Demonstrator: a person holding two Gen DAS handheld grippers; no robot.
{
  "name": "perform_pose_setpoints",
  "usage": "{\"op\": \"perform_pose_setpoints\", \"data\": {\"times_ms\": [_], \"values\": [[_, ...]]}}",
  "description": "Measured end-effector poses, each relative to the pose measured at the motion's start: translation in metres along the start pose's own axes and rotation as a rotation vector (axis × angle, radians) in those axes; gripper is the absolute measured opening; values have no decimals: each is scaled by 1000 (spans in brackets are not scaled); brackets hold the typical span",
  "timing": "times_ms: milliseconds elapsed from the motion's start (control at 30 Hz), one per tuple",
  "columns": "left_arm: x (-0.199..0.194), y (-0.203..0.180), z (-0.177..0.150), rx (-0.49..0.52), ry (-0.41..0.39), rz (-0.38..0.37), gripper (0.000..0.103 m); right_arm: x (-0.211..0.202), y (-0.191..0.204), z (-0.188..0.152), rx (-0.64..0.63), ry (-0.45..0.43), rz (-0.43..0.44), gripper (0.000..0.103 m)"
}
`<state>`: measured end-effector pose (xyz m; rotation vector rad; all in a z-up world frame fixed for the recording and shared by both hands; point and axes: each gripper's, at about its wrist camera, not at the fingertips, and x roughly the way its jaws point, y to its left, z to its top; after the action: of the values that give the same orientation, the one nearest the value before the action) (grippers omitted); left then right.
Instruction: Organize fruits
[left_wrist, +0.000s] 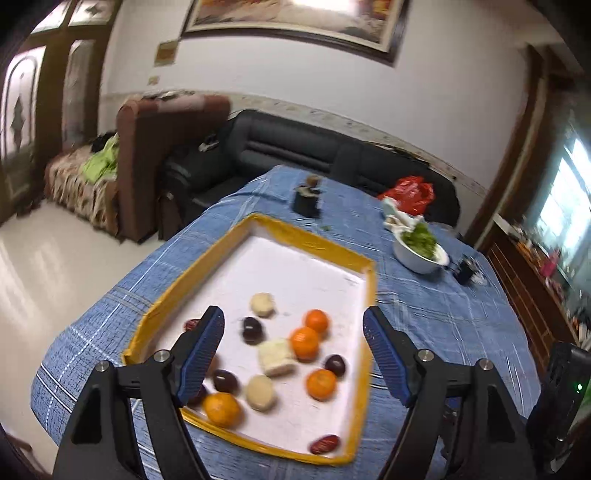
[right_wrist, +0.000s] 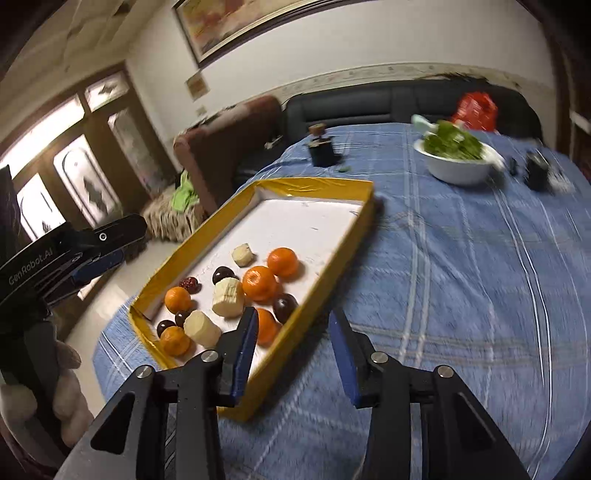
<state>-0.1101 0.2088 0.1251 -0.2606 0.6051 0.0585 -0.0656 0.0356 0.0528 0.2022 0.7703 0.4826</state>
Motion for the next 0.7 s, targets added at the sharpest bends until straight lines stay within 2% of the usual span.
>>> {"op": "perform_pose_setpoints", "data": {"times_ms": [167, 300, 700], "values": [[-27, -48, -10, 131, -76, 9, 85, -23, -20, -8, 58, -31, -22, 47], [-41, -72, -18, 195, -116, 15, 93, -40, -33, -14, 100, -64, -38, 48], [-75, -92, -32, 218, -166, -2, 94, -69, -40, -39, 123, -104, -62, 51]]}}
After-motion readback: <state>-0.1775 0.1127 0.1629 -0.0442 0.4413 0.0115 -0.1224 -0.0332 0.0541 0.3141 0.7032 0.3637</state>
